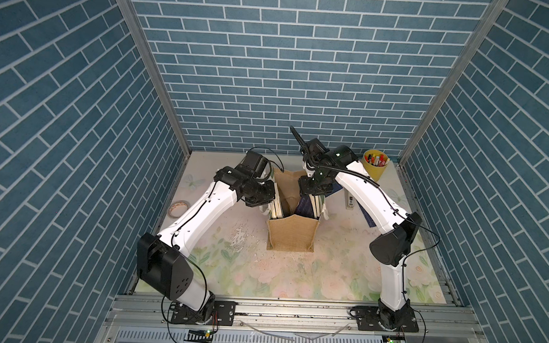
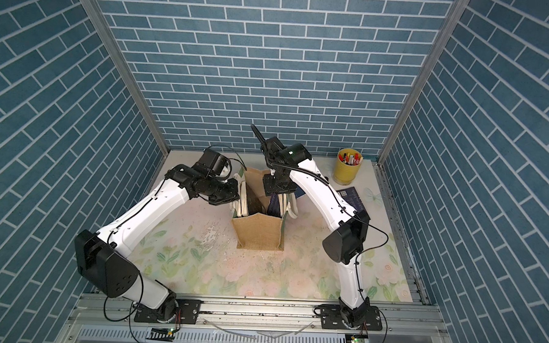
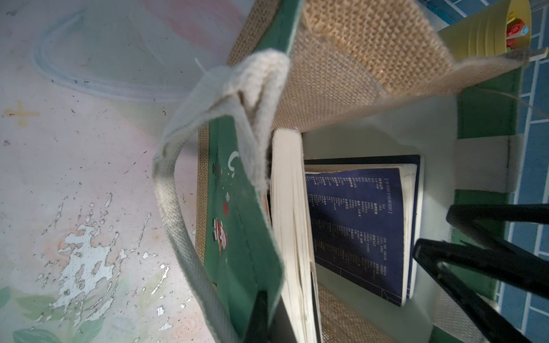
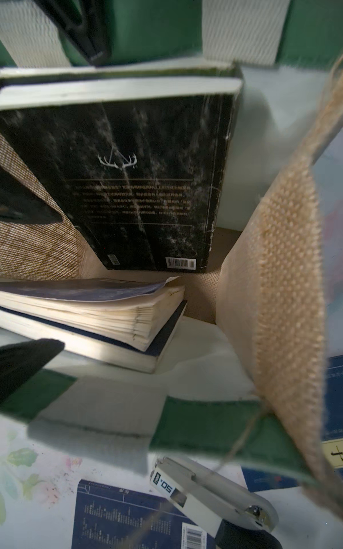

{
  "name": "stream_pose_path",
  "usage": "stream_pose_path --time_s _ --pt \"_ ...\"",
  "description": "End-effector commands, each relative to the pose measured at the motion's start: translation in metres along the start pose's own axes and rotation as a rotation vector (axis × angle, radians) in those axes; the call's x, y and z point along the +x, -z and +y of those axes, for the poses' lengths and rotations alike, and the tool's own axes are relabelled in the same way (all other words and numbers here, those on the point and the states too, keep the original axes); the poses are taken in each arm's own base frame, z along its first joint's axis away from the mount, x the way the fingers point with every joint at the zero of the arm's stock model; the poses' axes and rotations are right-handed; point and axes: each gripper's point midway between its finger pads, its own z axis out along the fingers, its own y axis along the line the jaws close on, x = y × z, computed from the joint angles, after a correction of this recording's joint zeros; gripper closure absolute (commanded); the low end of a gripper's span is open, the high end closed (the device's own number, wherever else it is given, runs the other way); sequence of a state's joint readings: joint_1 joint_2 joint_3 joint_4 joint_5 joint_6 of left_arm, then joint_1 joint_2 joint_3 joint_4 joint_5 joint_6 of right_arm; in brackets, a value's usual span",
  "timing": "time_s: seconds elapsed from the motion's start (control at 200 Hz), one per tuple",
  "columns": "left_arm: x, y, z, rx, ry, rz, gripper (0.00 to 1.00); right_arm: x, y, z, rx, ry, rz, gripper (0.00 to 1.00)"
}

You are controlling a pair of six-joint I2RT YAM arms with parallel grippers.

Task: Take out the books from the canvas bag
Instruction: Pick up the book from the canvas bag.

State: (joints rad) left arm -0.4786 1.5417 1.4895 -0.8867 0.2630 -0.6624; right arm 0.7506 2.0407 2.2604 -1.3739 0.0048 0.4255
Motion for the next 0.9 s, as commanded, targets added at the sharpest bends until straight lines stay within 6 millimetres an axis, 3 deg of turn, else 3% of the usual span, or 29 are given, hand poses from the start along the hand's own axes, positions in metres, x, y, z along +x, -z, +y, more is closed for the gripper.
stream_pose_path --time_s 0.0,0.2,0.505,0.665,0.895 --pt "0.012 -0.020 0.020 -0.063 0.006 0.059 0.95 0.006 -0.013 -0.005 0.042 0.011 0.032 0.41" --pt "0.013 -0.019 0.022 -0.064 0.001 0.065 0.95 0.012 -0.031 -0.005 0.053 0.013 0.072 0.48" --pt "0.012 -0.020 0.024 -0.058 0.003 0.067 0.95 0.012 -0.041 0.001 0.040 0.034 0.083 0.64" --pt "0.011 -0.020 0.024 -0.056 0.005 0.062 0.95 0.013 -0.053 0.003 0.041 0.057 0.109 0.66" --pt "0.009 -0.021 0.024 -0.055 0.009 0.058 0.95 0.012 -0.058 -0.002 0.067 0.079 0.115 0.86"
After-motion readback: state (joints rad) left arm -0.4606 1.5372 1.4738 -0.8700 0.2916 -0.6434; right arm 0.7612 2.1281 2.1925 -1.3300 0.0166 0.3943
